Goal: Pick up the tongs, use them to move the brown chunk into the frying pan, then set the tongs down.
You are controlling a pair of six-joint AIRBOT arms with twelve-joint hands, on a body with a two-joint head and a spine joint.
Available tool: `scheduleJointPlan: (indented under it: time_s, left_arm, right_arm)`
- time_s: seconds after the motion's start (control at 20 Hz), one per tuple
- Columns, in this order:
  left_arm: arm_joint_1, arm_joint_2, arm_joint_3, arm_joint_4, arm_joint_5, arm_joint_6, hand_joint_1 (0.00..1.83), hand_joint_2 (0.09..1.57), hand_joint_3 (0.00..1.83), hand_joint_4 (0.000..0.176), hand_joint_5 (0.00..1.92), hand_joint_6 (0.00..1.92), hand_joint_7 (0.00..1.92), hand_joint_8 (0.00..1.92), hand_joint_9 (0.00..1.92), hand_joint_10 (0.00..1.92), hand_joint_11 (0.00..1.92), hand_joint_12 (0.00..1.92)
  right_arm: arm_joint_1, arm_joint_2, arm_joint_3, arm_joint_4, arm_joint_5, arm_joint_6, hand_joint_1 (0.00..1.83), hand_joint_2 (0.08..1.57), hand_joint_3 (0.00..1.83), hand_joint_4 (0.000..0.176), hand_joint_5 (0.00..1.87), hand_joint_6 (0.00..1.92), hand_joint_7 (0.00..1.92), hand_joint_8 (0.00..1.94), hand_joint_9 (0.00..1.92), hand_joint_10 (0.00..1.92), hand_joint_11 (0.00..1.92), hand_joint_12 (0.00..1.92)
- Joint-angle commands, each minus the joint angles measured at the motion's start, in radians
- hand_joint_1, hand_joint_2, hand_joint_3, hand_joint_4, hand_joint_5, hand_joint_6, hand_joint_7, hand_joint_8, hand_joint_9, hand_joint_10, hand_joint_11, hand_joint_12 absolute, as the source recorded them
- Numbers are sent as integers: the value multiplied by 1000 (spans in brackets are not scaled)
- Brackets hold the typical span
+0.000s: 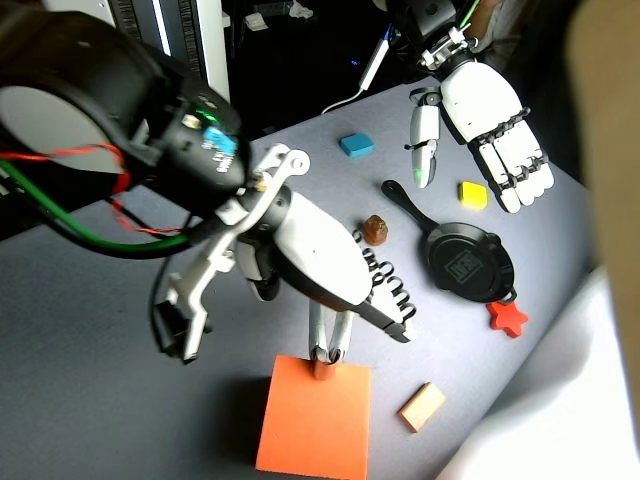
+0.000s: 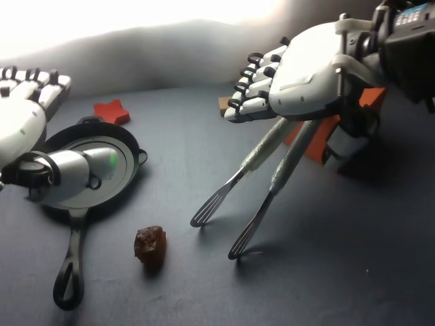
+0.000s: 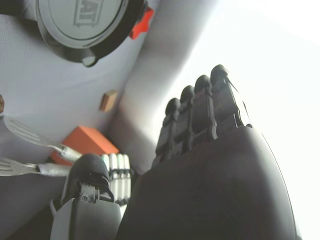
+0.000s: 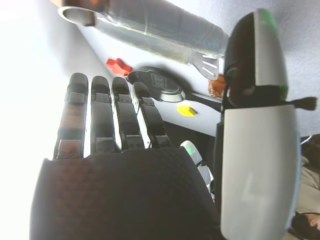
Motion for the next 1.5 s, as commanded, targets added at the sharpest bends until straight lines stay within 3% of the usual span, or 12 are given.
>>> scheduleJointPlan:
  time_s: [0.0, 0.25, 0.55, 0.7, 0.95, 1.1, 1.3, 1.45]
  left_arm:
    - [-14, 6, -5, 43, -76, 20, 0, 1214, 1, 0, 0, 0, 0, 0, 0, 0, 0, 0]
    - [-6, 8, -48, 29, -161, 46, 0, 1217, 2, 0, 0, 0, 4, 2, 0, 0, 0, 0]
    - [11, 7, -46, -19, -96, 3, 0, 1213, 0, 0, 0, 0, 9, 3, 0, 0, 0, 0]
    - [10, 8, -51, -32, -92, -5, 0, 1215, 1, 0, 0, 0, 9, 4, 0, 0, 0, 0]
    - [9, 8, -62, -32, -92, -4, 0, 1219, 2, 0, 0, 0, 0, 0, 0, 0, 0, 0]
    - [13, 8, -71, -32, -92, 0, 0, 1226, 5, 0, 0, 0, 11, 4, 0, 0, 0, 0]
    - [14, 8, -70, -32, -92, 1, 0, 1227, 4, 0, 0, 0, 21, 6, 0, 0, 0, 0]
    - [16, 6, -71, -35, -106, -8, 0, 1229, 4, 0, 3, 1, 16, 3, 0, 0, 0, 0]
  right_arm:
    - [4, 0, 4, -21, 89, -3, 1099, 954, 31, 0, 0, 0, 0, 0, 0, 0, 0, 0]
    - [-36, -59, 59, -63, 83, 11, 1083, 971, 34, 0, 0, 0, 0, 0, 0, 0, 0, 0]
    - [-66, -103, 99, -88, 90, 49, 952, 998, 39, 0, 0, 0, 0, 0, 0, 0, 0, 0]
    - [-92, -122, 113, -170, 91, 116, 999, 991, 31, 0, 0, 0, 0, 0, 0, 0, 0, 0]
    - [-116, -139, 137, -172, 107, 121, 1029, 977, 20, 0, 0, 0, 0, 0, 0, 0, 0, 0]
    - [-130, -150, 157, -185, 113, 121, 947, 980, 19, 0, 0, 0, 0, 0, 0, 0, 0, 0]
    - [-143, -166, 183, -191, 123, 120, 1019, 990, 20, 0, 27, 9, 58, 17, 38, 14, 35, 20]
    - [-147, -180, 208, -191, 126, 118, 981, 1014, 6, 0, 114, 17, 152, 11, 138, 21, 0, 452]
